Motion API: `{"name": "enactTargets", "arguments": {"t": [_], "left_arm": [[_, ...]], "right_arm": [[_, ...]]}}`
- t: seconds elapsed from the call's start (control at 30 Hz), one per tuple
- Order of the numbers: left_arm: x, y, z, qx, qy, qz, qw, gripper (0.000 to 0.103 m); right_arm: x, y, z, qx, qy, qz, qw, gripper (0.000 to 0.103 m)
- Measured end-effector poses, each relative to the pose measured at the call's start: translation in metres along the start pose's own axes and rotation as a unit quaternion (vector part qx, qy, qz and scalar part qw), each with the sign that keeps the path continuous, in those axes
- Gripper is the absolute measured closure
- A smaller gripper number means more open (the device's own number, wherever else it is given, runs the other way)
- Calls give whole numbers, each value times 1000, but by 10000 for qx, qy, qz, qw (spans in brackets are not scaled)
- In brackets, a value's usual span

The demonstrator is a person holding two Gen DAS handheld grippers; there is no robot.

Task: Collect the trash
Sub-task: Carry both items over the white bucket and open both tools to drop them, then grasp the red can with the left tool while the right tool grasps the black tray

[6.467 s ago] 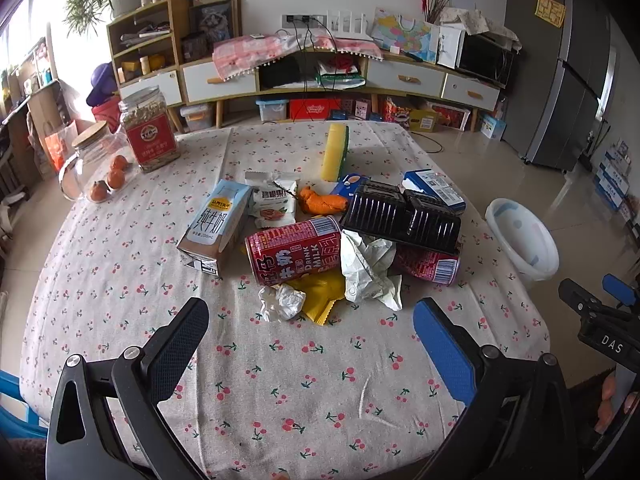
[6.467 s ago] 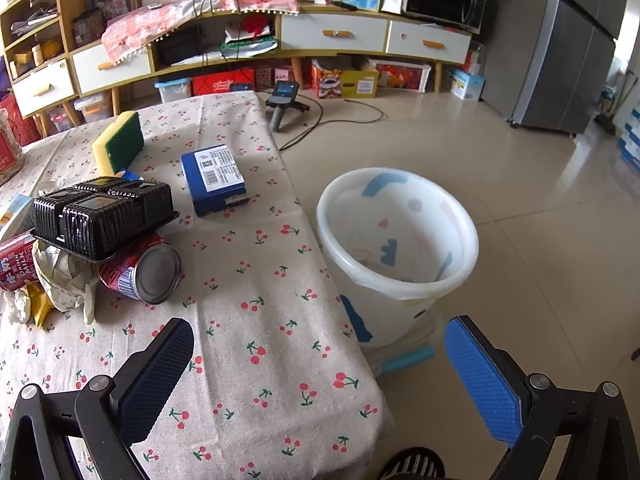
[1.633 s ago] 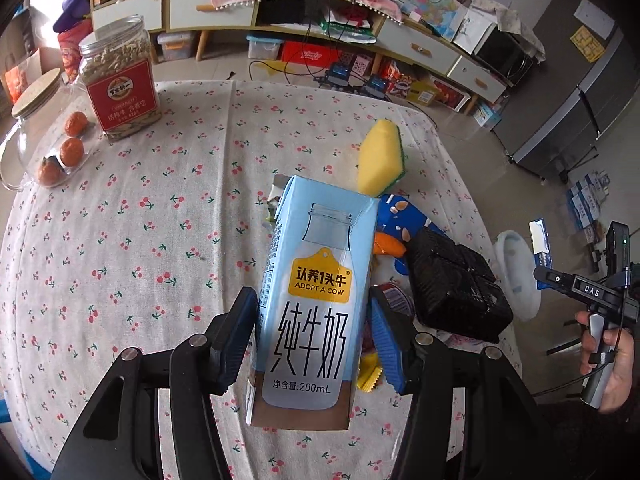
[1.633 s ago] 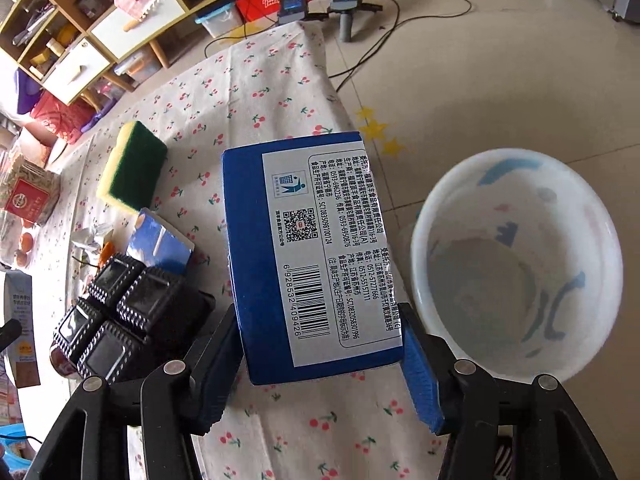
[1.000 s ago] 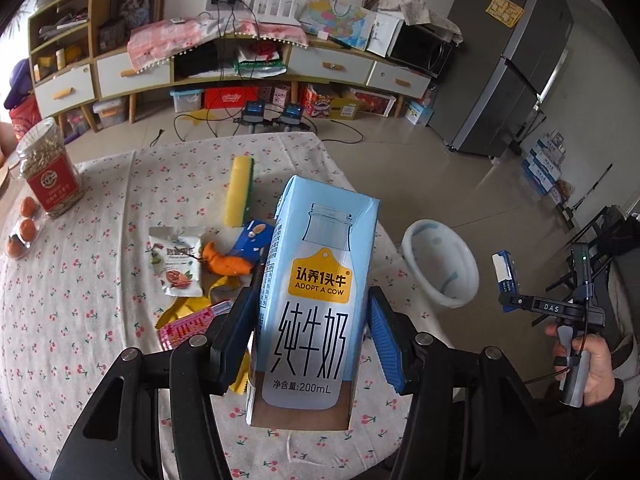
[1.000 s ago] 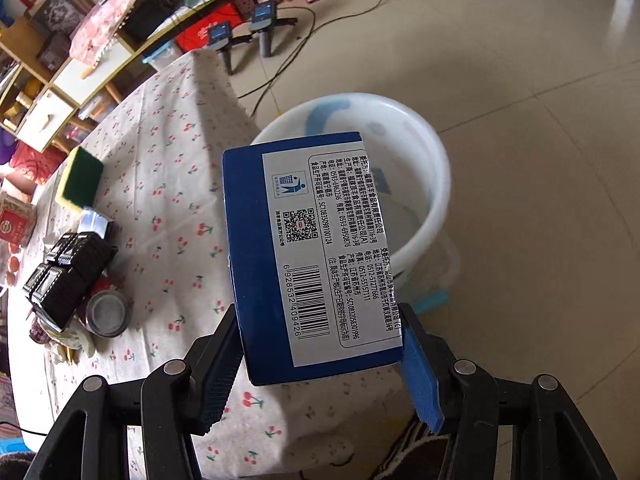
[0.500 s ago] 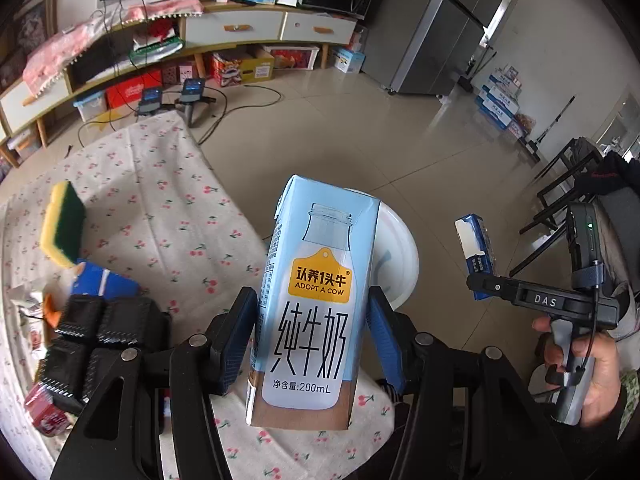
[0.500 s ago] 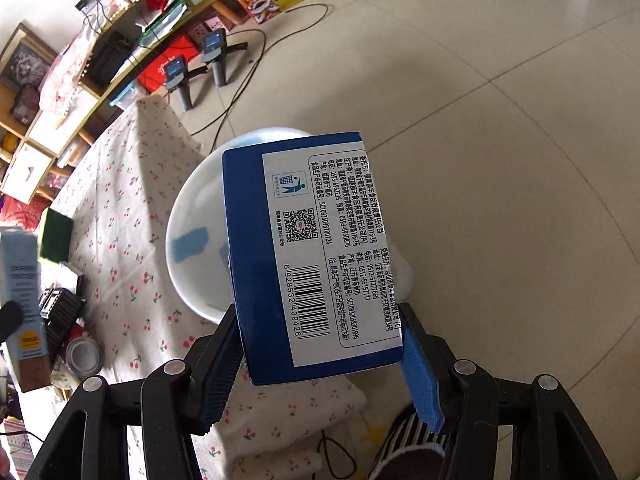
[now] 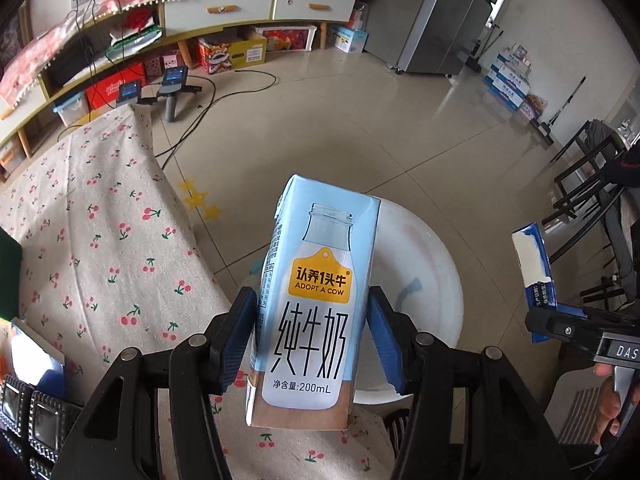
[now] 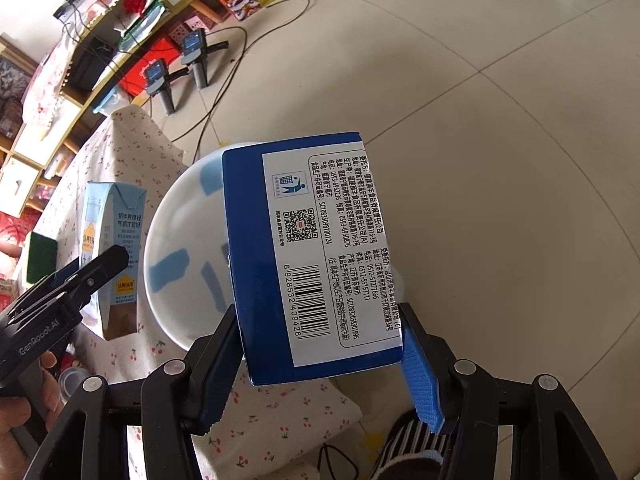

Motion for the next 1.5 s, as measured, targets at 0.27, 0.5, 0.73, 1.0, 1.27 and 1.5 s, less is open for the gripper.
{"name": "enactTargets", "arguments": {"t": [0.27,0.5,0.73,1.0,1.27,1.5], "left_arm": [[1,5,9,-75,132,10,9999,22],[26,4,-23,-247,410,-127,9988,11],[77,-14,-68,-316,563,-255,9976,11],[141,-48,-111,-333,782,-419,9955,8],[202,-80,-128,-358,948,-678,9925,5],[251,-110,-133,-429,1008,-1177,9870,0]], "right_arm": [[-4,1,4,85,-170,-22,9998,40],[3,4,14,173,-274,-90,9994,39],[21,4,32,344,-307,-240,9986,39],[43,6,50,453,-381,-297,9978,39],[57,12,55,380,-509,-217,9977,38],[80,12,49,148,-404,-333,9985,8]]}}
Point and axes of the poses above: each gripper's, at about its wrist camera, not at the fingertips, and z roughly the way its jaws point, x to its left, y to its top, the point moved 6 cm from there along z, roughly the way its jaws point, and after that the axes turned 11 degrees about y, right-handed, at the moved point
